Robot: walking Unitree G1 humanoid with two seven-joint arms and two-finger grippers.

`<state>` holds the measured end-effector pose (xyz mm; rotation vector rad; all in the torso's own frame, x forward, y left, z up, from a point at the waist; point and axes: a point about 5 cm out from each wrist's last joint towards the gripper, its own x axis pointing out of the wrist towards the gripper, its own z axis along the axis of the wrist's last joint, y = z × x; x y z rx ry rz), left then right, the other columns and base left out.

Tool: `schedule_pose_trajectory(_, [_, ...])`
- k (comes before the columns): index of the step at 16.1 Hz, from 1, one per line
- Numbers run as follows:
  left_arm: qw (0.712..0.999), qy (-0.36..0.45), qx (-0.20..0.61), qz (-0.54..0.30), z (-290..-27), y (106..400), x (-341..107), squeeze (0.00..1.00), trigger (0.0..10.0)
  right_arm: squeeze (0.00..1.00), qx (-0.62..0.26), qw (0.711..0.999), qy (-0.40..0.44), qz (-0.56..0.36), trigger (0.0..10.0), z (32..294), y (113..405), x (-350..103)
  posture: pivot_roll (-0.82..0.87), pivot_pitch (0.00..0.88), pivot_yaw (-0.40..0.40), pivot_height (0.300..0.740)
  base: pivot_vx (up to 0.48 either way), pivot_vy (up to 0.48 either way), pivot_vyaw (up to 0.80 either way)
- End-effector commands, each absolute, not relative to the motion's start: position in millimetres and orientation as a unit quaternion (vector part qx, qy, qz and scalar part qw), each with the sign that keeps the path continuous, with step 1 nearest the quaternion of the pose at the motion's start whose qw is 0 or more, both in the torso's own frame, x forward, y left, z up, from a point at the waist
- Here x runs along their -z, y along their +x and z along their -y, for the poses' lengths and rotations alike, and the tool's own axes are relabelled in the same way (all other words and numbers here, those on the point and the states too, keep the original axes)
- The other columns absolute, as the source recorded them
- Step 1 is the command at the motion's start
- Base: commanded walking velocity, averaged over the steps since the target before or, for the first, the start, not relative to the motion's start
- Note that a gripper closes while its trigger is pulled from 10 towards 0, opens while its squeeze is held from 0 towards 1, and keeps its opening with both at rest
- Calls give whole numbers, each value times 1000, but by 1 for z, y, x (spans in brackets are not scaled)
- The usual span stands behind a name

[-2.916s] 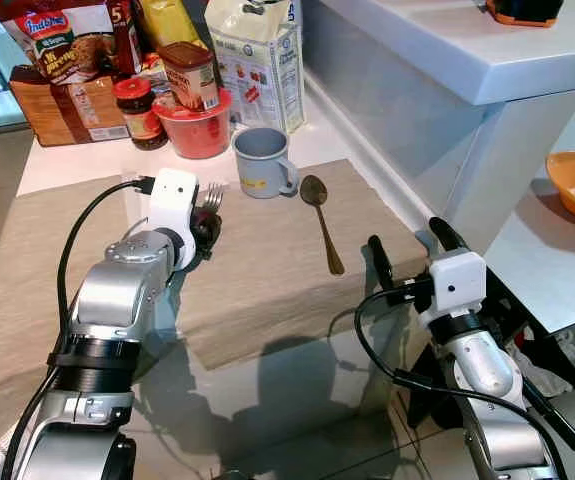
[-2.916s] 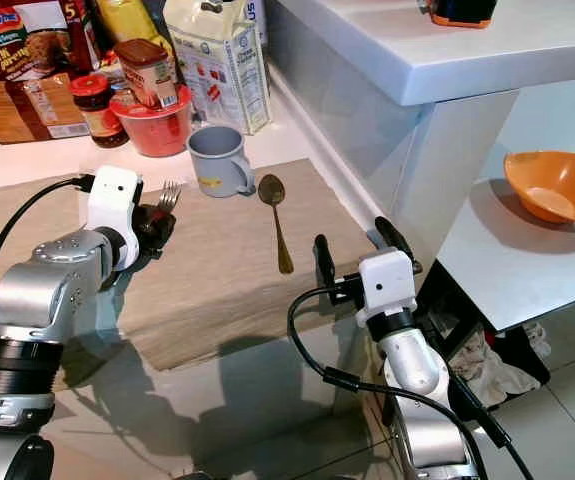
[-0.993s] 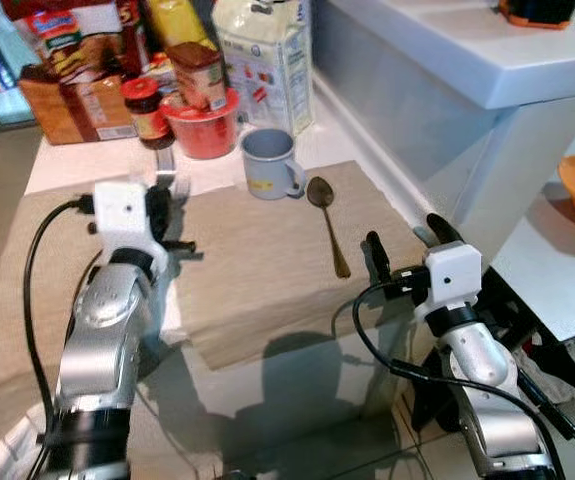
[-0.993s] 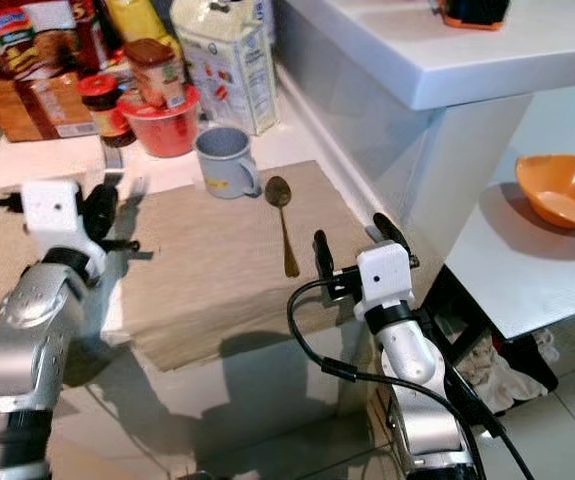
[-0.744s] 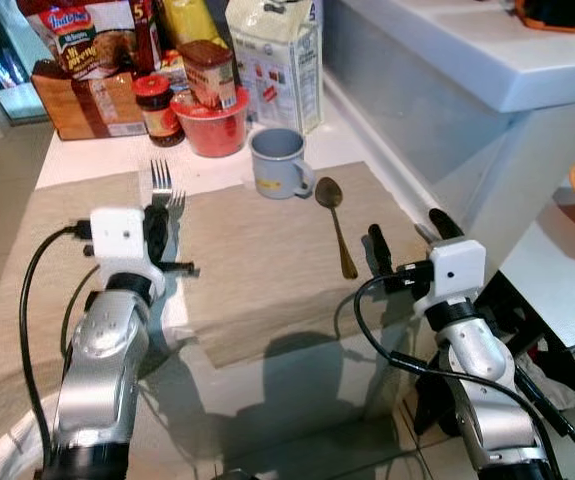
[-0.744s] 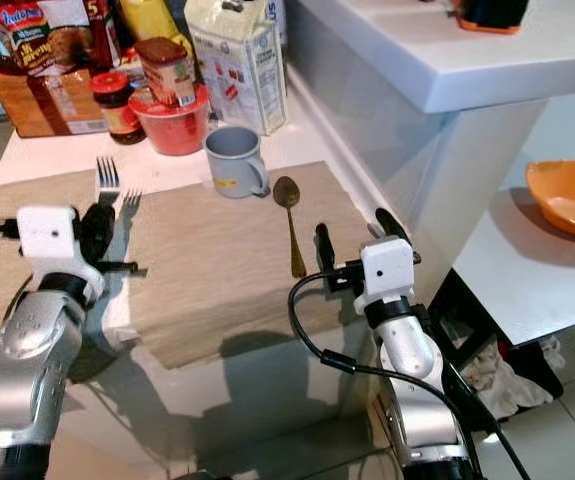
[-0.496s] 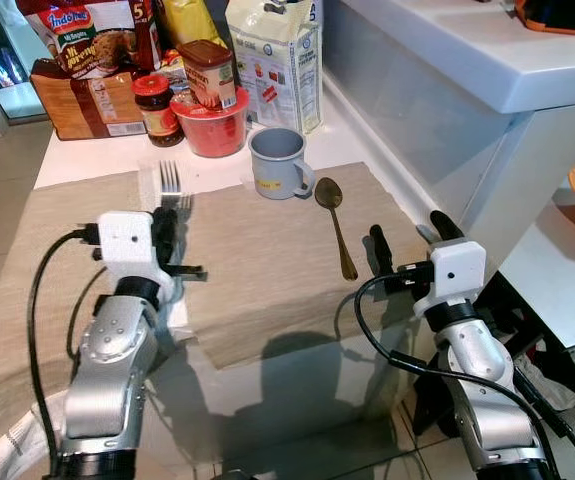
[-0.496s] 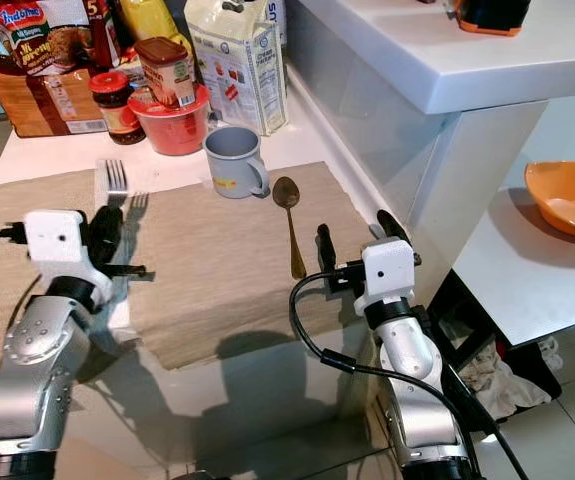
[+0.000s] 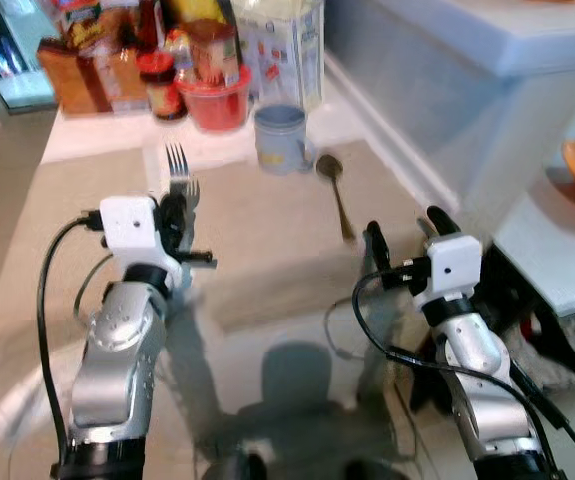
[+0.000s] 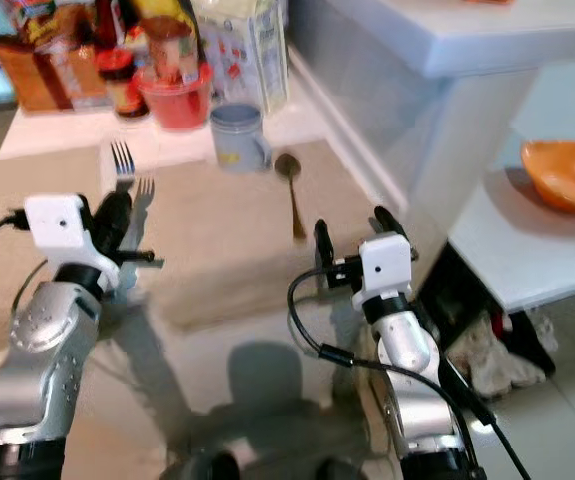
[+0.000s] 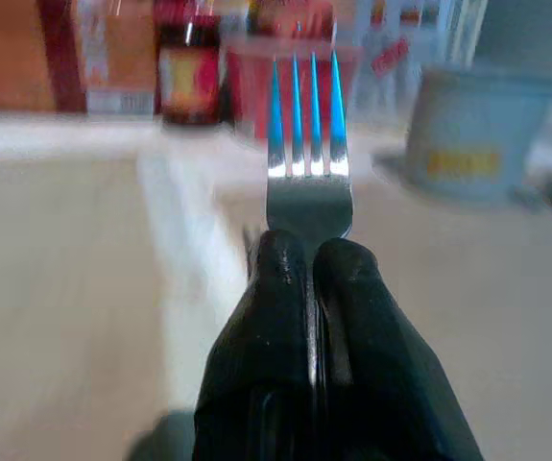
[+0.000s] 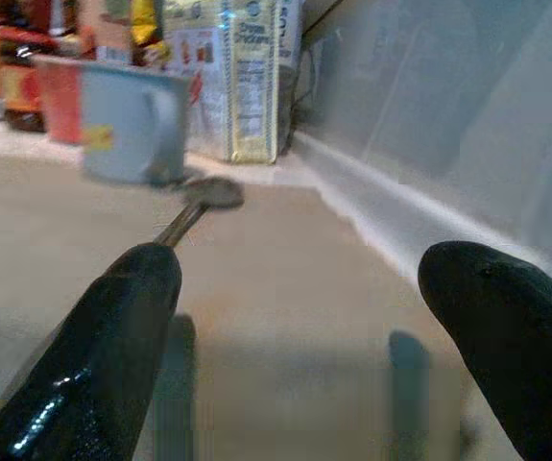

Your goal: Setting the table

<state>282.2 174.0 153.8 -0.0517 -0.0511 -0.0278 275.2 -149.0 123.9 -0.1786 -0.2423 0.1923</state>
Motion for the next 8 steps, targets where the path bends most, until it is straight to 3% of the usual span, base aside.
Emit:
schedule_pose_trajectory(1, [1000, -25, 6, 11, -178, 281, -149, 0, 0, 0, -98, 984, -88, 118, 10000, 149, 274, -121, -58, 0, 40, 740, -480, 0, 0])
schedule_pose_trajectory(2, [1000, -23, 7, 10, -177, 282, -149, 0, 0, 0, -98, 984, -89, 117, 10000, 149, 274, -121, -59, 0, 40, 740, -480, 0, 0])
schedule_pose_trajectory(7, [1000, -25, 15, 7, -173, 283, -149, 0, 0, 0, -98, 984, -99, 113, 10000, 151, 274, -120, -61, 0, 41, 740, 0, 0, 0])
schedule_pose_trajectory(8, [1000, -27, 16, 7, -172, 283, -149, 0, 0, 0, -99, 984, -98, 113, 10000, 151, 274, -120, -61, 0, 41, 740, 0, 0, 556])
